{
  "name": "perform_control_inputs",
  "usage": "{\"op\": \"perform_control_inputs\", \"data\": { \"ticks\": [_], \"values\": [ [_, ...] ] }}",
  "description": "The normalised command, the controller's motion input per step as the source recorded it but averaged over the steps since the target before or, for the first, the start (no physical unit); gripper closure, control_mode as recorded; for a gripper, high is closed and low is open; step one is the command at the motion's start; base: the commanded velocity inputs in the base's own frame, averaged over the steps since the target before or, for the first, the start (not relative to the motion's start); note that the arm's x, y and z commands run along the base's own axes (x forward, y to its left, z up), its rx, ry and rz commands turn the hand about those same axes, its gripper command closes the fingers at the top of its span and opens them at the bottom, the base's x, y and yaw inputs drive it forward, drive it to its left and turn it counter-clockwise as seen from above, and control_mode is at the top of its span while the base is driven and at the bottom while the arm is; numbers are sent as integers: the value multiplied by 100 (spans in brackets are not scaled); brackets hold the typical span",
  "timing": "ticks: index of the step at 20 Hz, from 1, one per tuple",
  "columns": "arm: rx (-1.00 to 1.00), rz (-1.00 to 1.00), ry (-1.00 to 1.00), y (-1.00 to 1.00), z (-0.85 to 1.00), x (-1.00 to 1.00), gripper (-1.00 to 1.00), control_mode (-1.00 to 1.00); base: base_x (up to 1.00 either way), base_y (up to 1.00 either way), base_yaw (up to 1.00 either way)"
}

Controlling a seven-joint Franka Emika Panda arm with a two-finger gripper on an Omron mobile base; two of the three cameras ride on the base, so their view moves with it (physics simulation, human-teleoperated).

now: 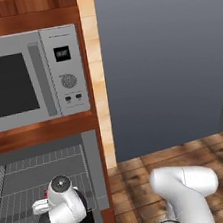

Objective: Take the fish from the oven and place it on the plate on the counter.

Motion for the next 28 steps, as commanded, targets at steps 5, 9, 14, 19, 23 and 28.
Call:
{"op": "perform_control_inputs", "data": {
  "ticks": [5,9,14,19,23,28],
  "values": [
    [6,0,27,-9,0,60,-100,-100,0,0,0],
    [-2,0,20,0,0,61,-100,-100,0,0,0],
    [-9,-4,8,1,-20,29,-100,-100,0,0,0],
    [-11,-6,7,12,-75,10,-100,-100,0,0,0],
    [-8,-4,5,22,-19,23,-100,-100,0,0,0],
    [-5,-2,4,13,-23,32,-100,-100,0,0,0]
  ]
}}
